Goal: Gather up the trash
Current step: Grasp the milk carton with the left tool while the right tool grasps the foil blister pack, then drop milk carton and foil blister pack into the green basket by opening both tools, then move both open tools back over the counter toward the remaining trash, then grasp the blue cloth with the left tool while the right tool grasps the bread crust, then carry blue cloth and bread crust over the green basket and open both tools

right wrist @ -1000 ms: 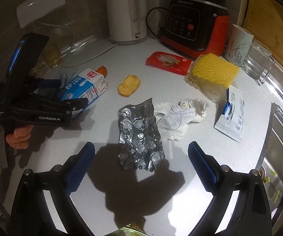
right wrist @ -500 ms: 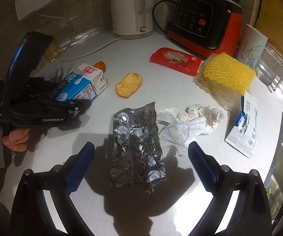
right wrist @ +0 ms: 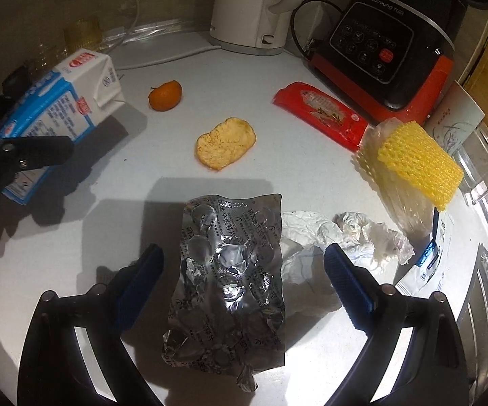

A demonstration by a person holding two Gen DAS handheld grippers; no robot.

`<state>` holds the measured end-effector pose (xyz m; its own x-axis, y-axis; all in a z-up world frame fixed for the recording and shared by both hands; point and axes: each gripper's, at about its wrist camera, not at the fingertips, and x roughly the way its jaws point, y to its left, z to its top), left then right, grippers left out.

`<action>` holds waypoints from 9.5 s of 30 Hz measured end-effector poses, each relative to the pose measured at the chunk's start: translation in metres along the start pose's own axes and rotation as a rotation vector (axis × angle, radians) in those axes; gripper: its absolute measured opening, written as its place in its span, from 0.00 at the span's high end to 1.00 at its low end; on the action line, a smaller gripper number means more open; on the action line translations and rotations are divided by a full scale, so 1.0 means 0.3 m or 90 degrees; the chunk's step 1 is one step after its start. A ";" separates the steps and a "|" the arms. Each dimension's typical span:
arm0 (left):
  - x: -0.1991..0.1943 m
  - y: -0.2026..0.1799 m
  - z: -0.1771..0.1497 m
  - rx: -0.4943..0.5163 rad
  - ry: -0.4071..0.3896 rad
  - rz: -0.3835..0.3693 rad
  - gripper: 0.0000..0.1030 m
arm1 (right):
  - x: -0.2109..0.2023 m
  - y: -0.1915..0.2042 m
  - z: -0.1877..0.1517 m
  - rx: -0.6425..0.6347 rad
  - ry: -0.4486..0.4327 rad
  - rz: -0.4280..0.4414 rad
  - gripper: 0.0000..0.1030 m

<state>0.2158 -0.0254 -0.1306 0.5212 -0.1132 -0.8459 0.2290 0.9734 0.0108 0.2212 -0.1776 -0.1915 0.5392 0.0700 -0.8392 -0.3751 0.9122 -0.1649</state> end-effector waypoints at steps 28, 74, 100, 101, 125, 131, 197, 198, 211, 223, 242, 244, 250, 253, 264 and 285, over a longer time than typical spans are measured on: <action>-0.287 -0.202 -0.221 0.049 0.001 -0.096 0.39 | -0.459 0.011 -0.253 0.132 -0.049 0.049 0.45; -0.437 -0.561 -0.712 0.197 0.113 -0.184 0.13 | -0.777 0.120 -0.940 0.315 0.021 0.010 0.44; -0.461 -0.356 -0.559 0.083 0.052 -0.119 0.12 | -0.768 0.124 -0.773 0.272 -0.015 -0.015 0.02; -0.459 -0.341 -0.545 0.076 0.047 -0.111 0.12 | -0.766 0.120 -0.754 0.268 -0.019 -0.014 0.02; -0.129 0.175 -0.099 -0.110 -0.004 0.129 0.12 | -0.485 0.045 -0.181 0.171 -0.092 0.048 0.02; 0.004 0.211 -0.032 -0.133 0.011 0.145 0.12 | -0.374 0.035 -0.062 0.162 -0.091 0.067 0.02; -0.047 0.172 -0.085 -0.202 -0.006 0.102 0.86 | 0.120 -0.026 0.245 0.225 -0.006 0.047 0.93; -0.055 0.170 -0.085 -0.201 -0.009 0.101 0.86 | 0.106 -0.027 0.240 0.224 -0.009 0.048 0.93; -0.269 0.000 -0.130 -0.124 -0.033 0.024 0.86 | -0.301 0.021 0.033 0.189 -0.066 0.033 0.93; -0.509 -0.349 -0.328 0.022 -0.012 -0.110 0.86 | -0.689 0.012 -0.452 0.263 -0.063 -0.029 0.93; -0.562 -0.684 -0.684 0.203 0.089 -0.196 0.85 | -0.848 0.094 -0.878 0.368 -0.006 -0.072 0.93; -0.550 -0.694 -0.707 0.211 0.099 -0.194 0.85 | -0.847 0.101 -0.892 0.371 -0.001 -0.071 0.93; -0.476 -0.709 -0.776 0.224 0.149 -0.186 0.85 | -0.821 0.118 -0.938 0.379 0.023 -0.060 0.93; -0.423 -0.707 -0.813 0.220 0.197 -0.193 0.84 | -0.799 0.125 -0.959 0.389 0.036 -0.050 0.93; -0.439 -0.697 -0.830 0.223 0.194 -0.193 0.34 | -0.791 0.136 -0.963 0.391 0.041 -0.044 0.93; -0.585 -0.523 -0.696 0.156 0.054 -0.114 0.14 | -0.740 0.209 -0.997 0.375 0.076 0.017 0.85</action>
<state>-0.0832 -0.1165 -0.0951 0.3867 -0.2511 -0.8874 0.5071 0.8616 -0.0229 -0.1476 -0.2566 -0.1707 0.4339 0.0807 -0.8973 0.1123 0.9834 0.1428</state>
